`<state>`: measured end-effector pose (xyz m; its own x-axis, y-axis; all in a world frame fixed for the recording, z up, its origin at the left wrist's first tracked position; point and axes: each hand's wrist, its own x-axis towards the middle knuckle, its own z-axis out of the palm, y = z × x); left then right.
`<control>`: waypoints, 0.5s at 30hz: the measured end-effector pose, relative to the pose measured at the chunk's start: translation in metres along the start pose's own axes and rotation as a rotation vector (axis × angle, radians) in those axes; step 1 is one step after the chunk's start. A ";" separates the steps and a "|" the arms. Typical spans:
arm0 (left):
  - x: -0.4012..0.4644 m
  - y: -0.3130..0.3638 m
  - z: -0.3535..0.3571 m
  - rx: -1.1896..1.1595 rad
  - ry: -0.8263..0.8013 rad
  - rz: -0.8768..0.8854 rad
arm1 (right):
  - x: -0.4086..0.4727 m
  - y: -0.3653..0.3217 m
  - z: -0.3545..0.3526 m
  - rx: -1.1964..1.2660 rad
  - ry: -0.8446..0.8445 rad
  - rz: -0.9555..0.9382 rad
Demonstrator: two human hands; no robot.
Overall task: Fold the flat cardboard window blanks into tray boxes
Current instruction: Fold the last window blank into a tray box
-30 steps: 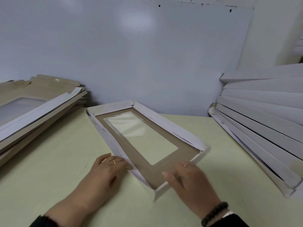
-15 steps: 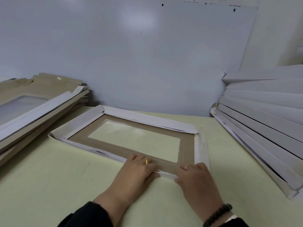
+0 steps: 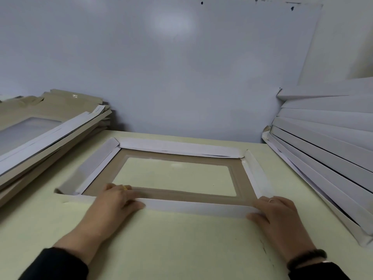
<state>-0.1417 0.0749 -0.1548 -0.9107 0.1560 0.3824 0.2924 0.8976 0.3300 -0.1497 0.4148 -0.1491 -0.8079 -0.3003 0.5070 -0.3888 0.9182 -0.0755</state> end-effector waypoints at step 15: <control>-0.032 -0.061 -0.041 -0.126 0.157 -0.165 | -0.008 0.038 -0.009 0.299 -0.116 0.222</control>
<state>-0.1189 -0.0016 -0.1521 -0.8955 -0.0626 0.4407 0.1868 0.8458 0.4997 -0.1543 0.4542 -0.1486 -0.9250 -0.1455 0.3511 -0.2968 0.8535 -0.4283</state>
